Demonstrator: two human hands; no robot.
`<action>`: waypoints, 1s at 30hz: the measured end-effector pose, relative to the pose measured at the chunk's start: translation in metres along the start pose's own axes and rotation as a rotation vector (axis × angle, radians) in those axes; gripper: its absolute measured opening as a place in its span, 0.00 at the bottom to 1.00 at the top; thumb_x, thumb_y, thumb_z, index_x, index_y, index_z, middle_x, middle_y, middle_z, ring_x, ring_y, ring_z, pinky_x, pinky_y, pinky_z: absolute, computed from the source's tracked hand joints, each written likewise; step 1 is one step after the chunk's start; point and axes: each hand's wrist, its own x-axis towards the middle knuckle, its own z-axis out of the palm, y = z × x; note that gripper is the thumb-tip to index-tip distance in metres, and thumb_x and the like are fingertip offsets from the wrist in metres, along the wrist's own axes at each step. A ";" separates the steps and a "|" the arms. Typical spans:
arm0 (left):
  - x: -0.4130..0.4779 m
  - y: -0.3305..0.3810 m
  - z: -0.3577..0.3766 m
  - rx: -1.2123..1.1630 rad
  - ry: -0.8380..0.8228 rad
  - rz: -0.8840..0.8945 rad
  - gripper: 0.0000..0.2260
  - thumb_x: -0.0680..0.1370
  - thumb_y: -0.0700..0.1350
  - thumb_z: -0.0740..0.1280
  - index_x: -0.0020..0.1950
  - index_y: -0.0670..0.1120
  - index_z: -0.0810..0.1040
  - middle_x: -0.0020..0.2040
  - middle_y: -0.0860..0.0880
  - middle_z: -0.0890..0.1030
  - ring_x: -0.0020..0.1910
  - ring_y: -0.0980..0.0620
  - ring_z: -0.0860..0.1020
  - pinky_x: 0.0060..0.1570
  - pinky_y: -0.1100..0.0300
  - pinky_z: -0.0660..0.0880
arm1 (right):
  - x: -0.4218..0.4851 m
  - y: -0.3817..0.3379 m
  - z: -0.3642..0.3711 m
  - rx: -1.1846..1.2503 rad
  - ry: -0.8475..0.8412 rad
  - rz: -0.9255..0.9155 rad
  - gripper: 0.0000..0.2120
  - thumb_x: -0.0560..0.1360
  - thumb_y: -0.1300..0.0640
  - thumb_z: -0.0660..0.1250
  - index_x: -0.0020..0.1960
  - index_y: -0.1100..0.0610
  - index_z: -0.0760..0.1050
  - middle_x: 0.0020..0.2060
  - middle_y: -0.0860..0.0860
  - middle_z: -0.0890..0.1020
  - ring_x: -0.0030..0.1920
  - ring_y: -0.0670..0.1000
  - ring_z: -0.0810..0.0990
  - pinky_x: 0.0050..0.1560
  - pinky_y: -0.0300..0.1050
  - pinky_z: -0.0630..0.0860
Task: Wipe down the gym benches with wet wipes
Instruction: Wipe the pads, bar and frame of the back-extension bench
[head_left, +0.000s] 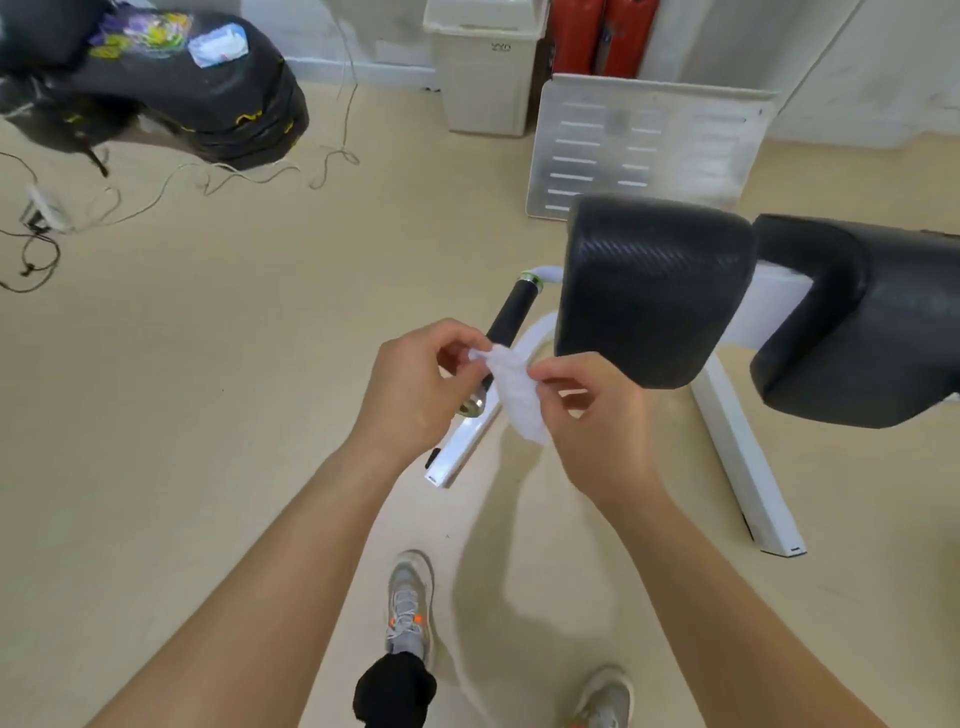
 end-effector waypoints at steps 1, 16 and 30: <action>0.007 -0.009 -0.004 0.024 0.007 0.003 0.05 0.77 0.40 0.72 0.46 0.51 0.84 0.41 0.54 0.83 0.38 0.57 0.79 0.37 0.73 0.70 | 0.005 0.003 0.010 -0.018 0.014 0.016 0.10 0.77 0.63 0.70 0.49 0.48 0.82 0.44 0.40 0.82 0.46 0.42 0.81 0.44 0.32 0.76; 0.056 -0.082 -0.014 0.104 -0.359 -0.026 0.17 0.78 0.37 0.63 0.43 0.60 0.79 0.38 0.56 0.80 0.39 0.53 0.77 0.43 0.57 0.75 | 0.011 0.017 0.086 0.232 0.146 0.496 0.07 0.80 0.57 0.67 0.50 0.49 0.83 0.49 0.43 0.83 0.52 0.49 0.83 0.53 0.52 0.83; 0.080 -0.089 0.011 -0.055 -0.286 -0.178 0.11 0.74 0.53 0.75 0.35 0.50 0.83 0.31 0.56 0.80 0.31 0.58 0.75 0.33 0.68 0.69 | 0.033 0.022 0.096 0.156 0.293 0.523 0.02 0.76 0.55 0.74 0.45 0.49 0.83 0.42 0.45 0.85 0.40 0.45 0.82 0.37 0.31 0.74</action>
